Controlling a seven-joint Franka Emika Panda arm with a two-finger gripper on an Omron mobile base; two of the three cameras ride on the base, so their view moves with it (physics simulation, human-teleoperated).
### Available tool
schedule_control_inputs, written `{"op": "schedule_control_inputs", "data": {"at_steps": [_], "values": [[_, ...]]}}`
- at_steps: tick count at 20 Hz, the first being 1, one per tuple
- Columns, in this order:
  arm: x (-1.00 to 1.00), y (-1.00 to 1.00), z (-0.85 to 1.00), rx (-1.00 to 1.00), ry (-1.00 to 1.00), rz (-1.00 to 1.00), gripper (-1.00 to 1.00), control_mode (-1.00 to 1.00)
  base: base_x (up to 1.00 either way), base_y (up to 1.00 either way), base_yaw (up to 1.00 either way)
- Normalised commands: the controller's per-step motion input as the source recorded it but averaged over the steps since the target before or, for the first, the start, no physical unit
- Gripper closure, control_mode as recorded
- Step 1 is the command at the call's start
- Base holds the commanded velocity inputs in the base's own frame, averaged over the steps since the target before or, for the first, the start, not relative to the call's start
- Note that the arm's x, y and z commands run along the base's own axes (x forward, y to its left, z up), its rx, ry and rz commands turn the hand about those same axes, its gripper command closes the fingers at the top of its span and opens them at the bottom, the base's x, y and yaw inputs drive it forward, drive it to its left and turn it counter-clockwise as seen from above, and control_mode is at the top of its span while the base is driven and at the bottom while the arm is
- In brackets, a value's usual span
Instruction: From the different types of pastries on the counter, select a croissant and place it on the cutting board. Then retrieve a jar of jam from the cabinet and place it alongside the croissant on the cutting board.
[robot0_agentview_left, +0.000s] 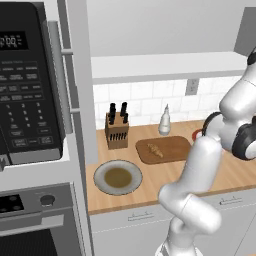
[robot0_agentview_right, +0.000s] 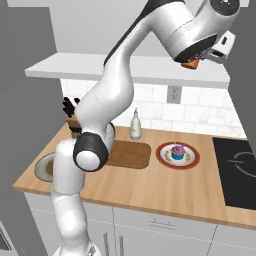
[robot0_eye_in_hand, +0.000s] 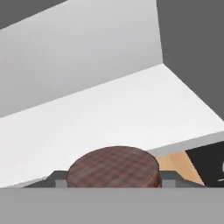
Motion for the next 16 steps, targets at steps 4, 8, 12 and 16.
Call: {"op": "schedule_control_inputs", "data": {"at_steps": [4,8,12,16], "values": [[-0.93,0.86,-0.86,0.08,-0.3,0.3,1.0,-1.0,0.0,0.0,0.0],[-0.98,1.0,-1.0,-0.24,-0.2,0.32,1.0,-1.0,0.0,0.0,0.0],[-1.0,1.0,-1.0,-0.37,-0.17,0.32,1.0,-1.0,0.0,0.0,0.0],[-1.0,1.0,-1.0,-0.41,-0.17,0.32,1.0,-1.0,0.0,0.0,0.0]]}}
